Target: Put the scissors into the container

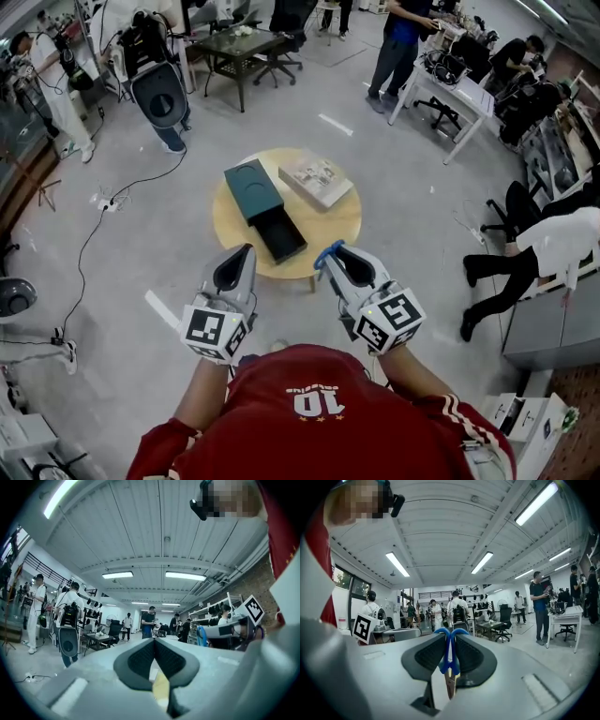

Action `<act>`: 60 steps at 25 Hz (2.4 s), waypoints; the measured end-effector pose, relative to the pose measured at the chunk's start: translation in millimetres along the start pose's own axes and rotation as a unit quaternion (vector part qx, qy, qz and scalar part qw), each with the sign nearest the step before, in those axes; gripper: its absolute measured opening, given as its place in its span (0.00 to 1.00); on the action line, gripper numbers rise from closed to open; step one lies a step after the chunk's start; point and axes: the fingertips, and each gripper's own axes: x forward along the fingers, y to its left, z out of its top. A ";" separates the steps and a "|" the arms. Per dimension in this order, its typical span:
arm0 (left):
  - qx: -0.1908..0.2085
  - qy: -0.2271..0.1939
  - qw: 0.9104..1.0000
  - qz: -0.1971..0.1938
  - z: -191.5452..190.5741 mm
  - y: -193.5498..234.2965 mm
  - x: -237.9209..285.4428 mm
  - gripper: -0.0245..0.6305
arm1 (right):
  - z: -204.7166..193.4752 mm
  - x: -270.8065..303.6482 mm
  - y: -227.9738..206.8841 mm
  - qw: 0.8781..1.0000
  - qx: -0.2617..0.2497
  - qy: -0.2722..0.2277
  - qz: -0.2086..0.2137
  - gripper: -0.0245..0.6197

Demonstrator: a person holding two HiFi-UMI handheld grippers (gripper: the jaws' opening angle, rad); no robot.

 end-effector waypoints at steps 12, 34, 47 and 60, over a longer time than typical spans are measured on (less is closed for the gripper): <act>-0.010 -0.004 1.000 -0.001 -2.1 13.8 2.5 0.04 | -3.9 16.7 -0.6 1.000 -0.004 0.017 -0.001 0.15; -0.017 0.030 0.999 0.040 -29.1 66.3 25.7 0.04 | -47.4 98.0 -47.2 0.994 0.019 0.107 0.014 0.15; -0.042 0.055 0.996 0.051 -69.9 101.3 79.4 0.04 | -106.5 162.5 -91.6 0.987 0.037 0.157 0.018 0.15; -0.049 0.095 0.993 0.042 -114.2 114.3 114.7 0.04 | -209.3 200.7 -126.0 0.967 0.070 0.244 0.019 0.15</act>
